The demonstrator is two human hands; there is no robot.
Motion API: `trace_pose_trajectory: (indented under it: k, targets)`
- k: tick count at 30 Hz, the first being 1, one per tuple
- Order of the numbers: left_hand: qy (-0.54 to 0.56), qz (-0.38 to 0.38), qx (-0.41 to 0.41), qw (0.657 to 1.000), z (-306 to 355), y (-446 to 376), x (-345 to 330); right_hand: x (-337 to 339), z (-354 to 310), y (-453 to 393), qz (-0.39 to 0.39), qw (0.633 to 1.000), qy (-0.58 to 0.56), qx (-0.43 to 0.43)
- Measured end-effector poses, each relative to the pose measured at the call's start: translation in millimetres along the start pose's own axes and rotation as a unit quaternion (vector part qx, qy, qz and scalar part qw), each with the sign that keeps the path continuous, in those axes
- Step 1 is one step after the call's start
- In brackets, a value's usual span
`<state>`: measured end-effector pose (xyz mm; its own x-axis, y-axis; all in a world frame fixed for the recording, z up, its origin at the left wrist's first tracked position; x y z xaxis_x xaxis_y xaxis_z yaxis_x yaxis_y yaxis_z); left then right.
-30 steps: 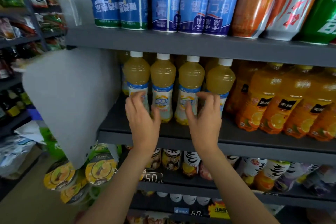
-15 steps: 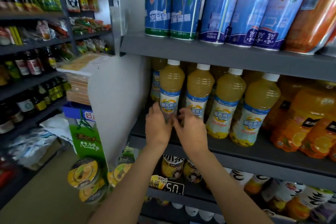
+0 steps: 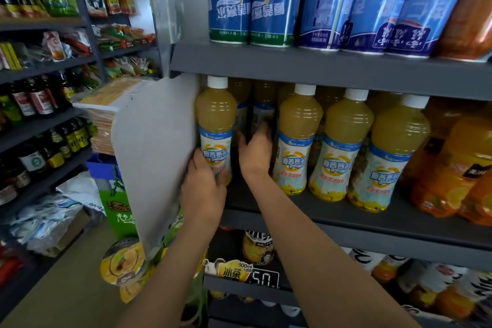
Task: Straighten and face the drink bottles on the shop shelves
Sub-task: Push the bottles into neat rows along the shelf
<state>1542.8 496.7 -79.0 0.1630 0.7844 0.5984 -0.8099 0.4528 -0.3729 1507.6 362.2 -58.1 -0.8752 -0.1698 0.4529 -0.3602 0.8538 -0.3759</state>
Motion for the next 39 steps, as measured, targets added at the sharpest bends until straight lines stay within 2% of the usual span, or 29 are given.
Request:
trace_pose_trajectory:
  k: [5, 9, 14, 18, 22, 26, 31, 39]
  targets:
    - [-0.015, -0.016, -0.011, 1.0, -5, -3, 3, -24, -2, -17, -0.063, 0.996, 0.065, 0.009]
    - [-0.009, -0.016, -0.019, 1.0, -5, -2, 2, -35, -7, -26, -0.07, 0.991, 0.113, -0.016]
    - [0.002, -0.023, -0.025, 0.999, -6, -2, 3, -30, -10, -27, -0.049, 0.99, 0.13, -0.016]
    - [-0.007, -0.028, -0.018, 0.999, -6, -4, 3, -19, -12, -12, -0.038, 0.995, 0.089, -0.028]
    - [-0.001, -0.036, -0.022, 0.999, -6, -5, 4, -3, -7, 22, 0.018, 0.997, 0.07, -0.027]
    - [0.038, -0.047, -0.026, 0.998, -8, -6, 4, 9, -4, 40, 0.06, 0.994, 0.056, -0.067]
    - [0.055, -0.058, -0.018, 0.997, -6, -8, 2, 14, -3, 39, 0.051, 0.991, 0.067, -0.107]
    - [0.093, -0.088, -0.044, 0.991, -1, -7, -1, 15, -9, 51, 0.039, 0.993, 0.052, -0.098]
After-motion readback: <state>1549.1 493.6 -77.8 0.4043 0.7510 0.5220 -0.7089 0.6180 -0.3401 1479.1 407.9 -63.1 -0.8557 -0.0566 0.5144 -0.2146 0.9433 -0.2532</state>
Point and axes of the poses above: each hand's wrist, its own y-axis away from the middle knuckle, its own x-axis out of the back of the hand, z = x × y, the point moved 5 cm from there along -y, towards the middle knuckle, and after that the axes turned 1 degree about -x, right-handed, at the moved point
